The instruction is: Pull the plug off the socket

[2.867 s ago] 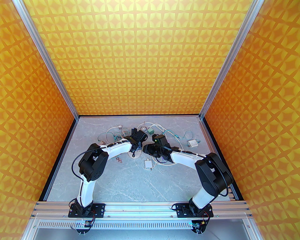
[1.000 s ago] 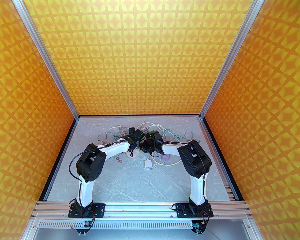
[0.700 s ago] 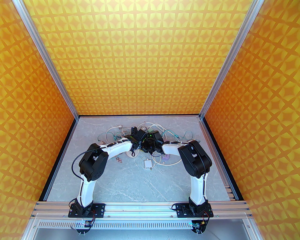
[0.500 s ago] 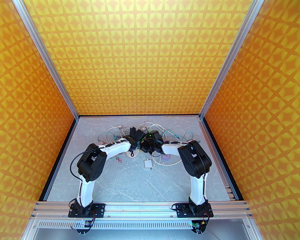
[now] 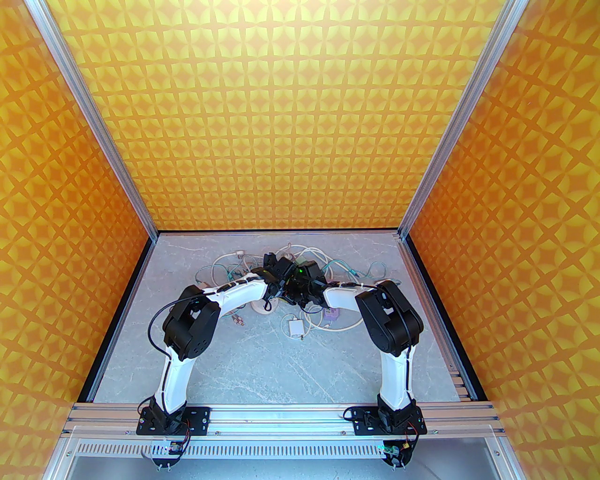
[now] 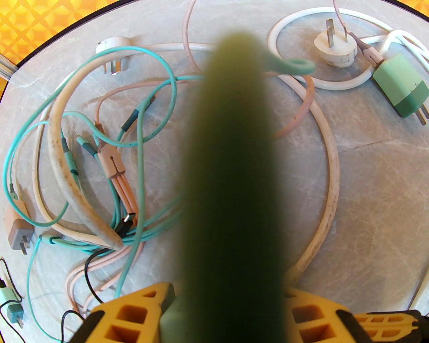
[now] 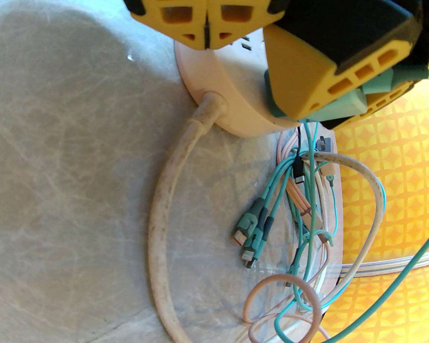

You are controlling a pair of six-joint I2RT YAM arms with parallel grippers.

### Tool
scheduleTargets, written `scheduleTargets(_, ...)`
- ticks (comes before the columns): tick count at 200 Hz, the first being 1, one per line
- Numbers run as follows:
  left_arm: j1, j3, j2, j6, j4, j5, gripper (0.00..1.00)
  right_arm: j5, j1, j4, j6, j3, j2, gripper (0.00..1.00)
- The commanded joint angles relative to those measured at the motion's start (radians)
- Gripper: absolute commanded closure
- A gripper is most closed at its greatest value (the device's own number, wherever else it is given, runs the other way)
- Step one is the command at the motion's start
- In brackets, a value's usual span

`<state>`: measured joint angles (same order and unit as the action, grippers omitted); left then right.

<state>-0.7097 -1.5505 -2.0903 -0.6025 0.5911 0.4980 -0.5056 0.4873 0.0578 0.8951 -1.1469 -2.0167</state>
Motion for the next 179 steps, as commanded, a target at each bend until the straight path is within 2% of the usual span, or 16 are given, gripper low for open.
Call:
scheduleTargets(1, 0.004, 0.084, 0.069, -0.033, -0.058, -0.12, 0.64, 0.039, 0.024, -0.097, -0.024, 0.017, -0.054, 1.0)
scheduleTargets(13, 0.007, 0.078, 0.07, -0.033, -0.043, -0.116, 0.65, 0.052, 0.024, -0.093, -0.035, 0.023, -0.023, 0.95)
scheduleTargets(28, 0.012, 0.072, 0.067, -0.052, -0.03, -0.117, 0.65, 0.068, 0.019, -0.093, -0.052, 0.041, 0.022, 0.8)
scheduleTargets(44, 0.022, 0.076, 0.077, -0.076, -0.025, -0.116, 0.65, 0.061, 0.006, -0.065, -0.048, 0.081, 0.061, 0.74)
scheduleTargets(58, 0.026, 0.078, 0.091, -0.078, -0.027, -0.116, 0.65, 0.039, -0.003, -0.018, -0.029, 0.121, 0.08, 0.62)
scheduleTargets(79, 0.029, 0.075, 0.097, -0.072, -0.032, -0.117, 0.64, 0.009, -0.005, 0.036, -0.004, 0.141, 0.079, 0.57)
scheduleTargets(103, 0.027, 0.07, 0.077, -0.077, -0.024, -0.117, 0.65, -0.032, -0.006, 0.151, 0.052, 0.179, 0.074, 0.63)
scheduleTargets(124, 0.027, 0.079, 0.076, -0.084, -0.026, -0.117, 0.65, -0.061, -0.006, 0.314, 0.124, 0.255, 0.106, 0.88)
scheduleTargets(152, 0.028, 0.075, 0.074, -0.093, -0.025, -0.117, 0.65, -0.05, 0.003, 0.491, 0.215, 0.347, 0.169, 0.97)
scheduleTargets(179, 0.026, 0.066, 0.069, -0.107, -0.017, -0.117, 0.65, -0.014, 0.04, 0.511, 0.248, 0.365, 0.217, 1.0)
